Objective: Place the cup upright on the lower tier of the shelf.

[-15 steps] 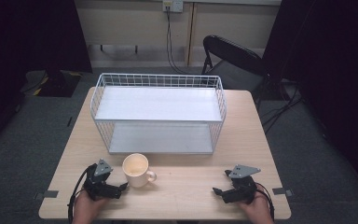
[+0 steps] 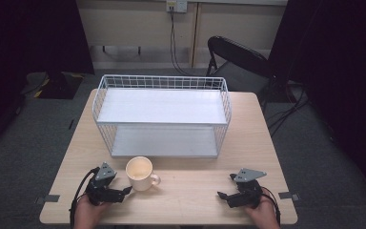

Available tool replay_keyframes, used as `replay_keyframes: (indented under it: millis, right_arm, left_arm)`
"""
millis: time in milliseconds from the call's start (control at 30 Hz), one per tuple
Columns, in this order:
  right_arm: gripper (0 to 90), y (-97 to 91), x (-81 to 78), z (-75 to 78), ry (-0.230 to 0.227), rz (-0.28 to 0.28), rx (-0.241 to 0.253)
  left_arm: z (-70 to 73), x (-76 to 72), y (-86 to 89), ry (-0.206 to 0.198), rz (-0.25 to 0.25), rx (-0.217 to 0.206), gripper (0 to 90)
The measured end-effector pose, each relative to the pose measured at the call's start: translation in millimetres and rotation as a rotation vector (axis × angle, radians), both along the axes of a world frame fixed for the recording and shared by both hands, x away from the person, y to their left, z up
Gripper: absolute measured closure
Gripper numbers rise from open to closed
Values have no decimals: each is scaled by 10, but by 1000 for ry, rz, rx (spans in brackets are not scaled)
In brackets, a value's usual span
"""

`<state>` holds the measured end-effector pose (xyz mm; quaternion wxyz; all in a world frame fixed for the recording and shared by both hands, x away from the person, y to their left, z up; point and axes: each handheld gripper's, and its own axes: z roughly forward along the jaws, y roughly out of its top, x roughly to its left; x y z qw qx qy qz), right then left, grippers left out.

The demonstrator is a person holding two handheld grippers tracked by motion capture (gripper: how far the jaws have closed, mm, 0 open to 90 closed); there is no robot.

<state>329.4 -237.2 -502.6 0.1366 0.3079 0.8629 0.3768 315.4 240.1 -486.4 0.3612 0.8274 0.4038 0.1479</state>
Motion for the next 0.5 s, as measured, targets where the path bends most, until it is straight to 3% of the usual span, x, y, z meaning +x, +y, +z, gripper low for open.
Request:
replay_keyframes:
  millis: [200,500]
  right_arm:
    - [140,0,0,0,0,0,-1]
    - [140,0,0,0,0,0,-1]
  left_arm:
    - [89,-14,-33,4,-3,-35,181]
    - [288,-55,-17,-65,2,-57,188]
